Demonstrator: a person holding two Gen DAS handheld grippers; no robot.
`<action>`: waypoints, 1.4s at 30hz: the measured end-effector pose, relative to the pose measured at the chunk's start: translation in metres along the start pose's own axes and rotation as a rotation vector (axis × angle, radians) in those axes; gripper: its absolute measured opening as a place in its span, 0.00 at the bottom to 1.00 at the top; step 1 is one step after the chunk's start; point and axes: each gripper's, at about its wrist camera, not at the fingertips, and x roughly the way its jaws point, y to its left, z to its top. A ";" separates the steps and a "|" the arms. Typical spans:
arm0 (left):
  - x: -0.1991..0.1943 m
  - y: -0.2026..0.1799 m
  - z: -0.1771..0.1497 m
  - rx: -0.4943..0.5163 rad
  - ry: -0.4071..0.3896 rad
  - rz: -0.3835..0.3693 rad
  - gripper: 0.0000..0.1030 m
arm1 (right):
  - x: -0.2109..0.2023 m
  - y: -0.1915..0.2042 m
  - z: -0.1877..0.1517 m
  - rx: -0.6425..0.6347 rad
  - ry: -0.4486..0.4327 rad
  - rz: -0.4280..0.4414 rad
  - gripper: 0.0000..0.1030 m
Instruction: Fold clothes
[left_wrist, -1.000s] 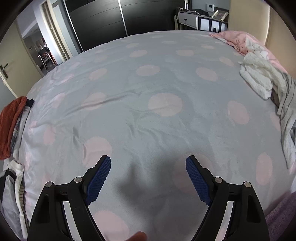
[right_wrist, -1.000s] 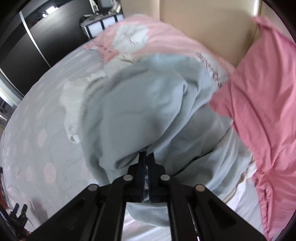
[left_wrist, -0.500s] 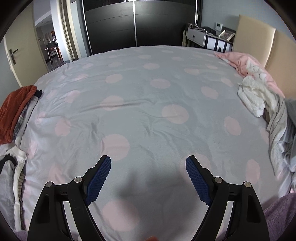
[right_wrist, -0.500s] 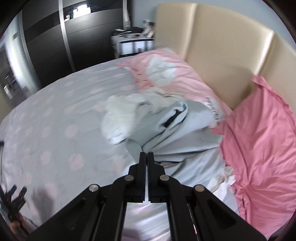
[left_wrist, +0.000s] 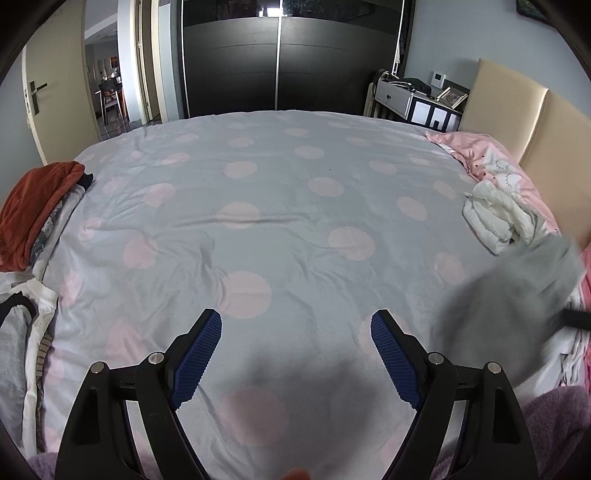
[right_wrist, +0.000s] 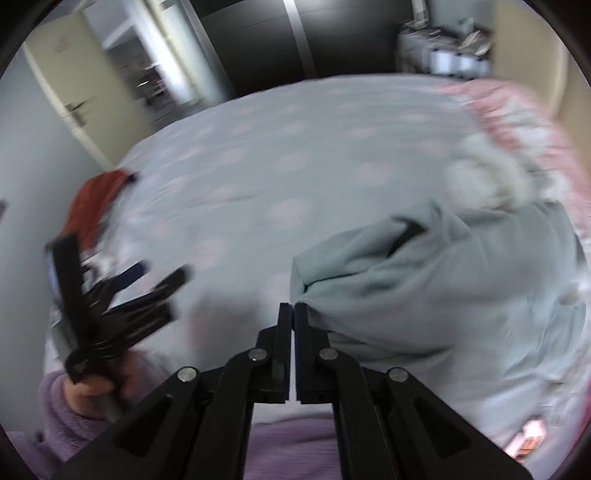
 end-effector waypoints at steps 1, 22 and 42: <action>-0.001 0.004 -0.001 -0.011 0.006 -0.007 0.82 | 0.016 0.010 -0.005 0.000 0.028 0.023 0.01; 0.016 -0.065 -0.027 0.204 0.085 -0.237 0.82 | 0.012 -0.149 -0.050 0.428 -0.035 -0.345 0.45; 0.087 -0.107 -0.074 0.286 0.344 -0.100 0.36 | 0.055 -0.186 -0.043 0.511 0.042 -0.353 0.10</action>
